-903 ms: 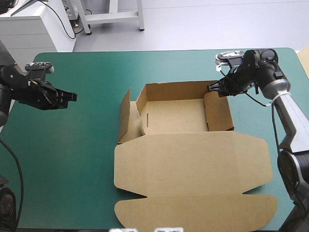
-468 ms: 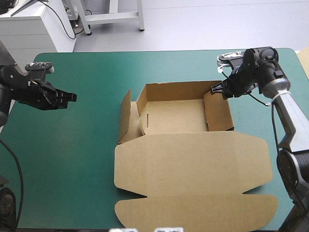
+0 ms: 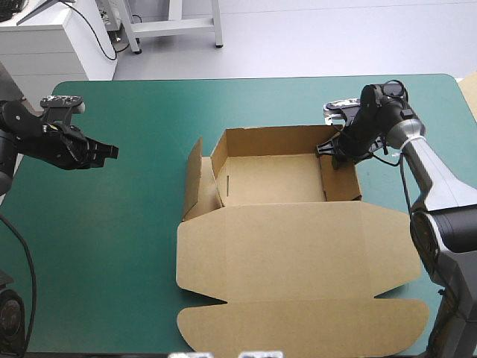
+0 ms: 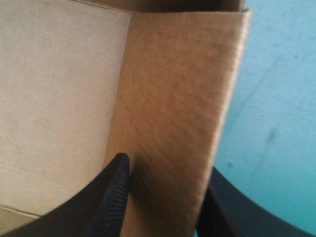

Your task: Fold the box

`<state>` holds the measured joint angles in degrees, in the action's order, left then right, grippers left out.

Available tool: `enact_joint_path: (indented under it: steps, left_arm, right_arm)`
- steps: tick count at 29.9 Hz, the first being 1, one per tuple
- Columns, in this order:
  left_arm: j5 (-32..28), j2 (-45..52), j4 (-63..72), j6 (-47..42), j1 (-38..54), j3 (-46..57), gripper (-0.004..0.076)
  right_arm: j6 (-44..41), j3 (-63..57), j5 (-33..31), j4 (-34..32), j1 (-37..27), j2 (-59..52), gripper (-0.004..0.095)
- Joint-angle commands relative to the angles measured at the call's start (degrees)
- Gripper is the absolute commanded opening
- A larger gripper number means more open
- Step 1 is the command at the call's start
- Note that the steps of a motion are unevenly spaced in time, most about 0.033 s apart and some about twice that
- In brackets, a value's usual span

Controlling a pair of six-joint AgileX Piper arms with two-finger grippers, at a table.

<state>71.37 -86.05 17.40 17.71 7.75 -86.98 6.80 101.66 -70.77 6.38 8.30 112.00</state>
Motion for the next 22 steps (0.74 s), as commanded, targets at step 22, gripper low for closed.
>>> enact_joint_path:
  steps: [22]
  left_arm:
    - [-0.7,1.9,1.4,0.0,0.0,-1.2,-0.0008]
  right_arm:
    - [-4.1,1.4,-0.6,2.7,-0.1,-1.9,-0.0015]
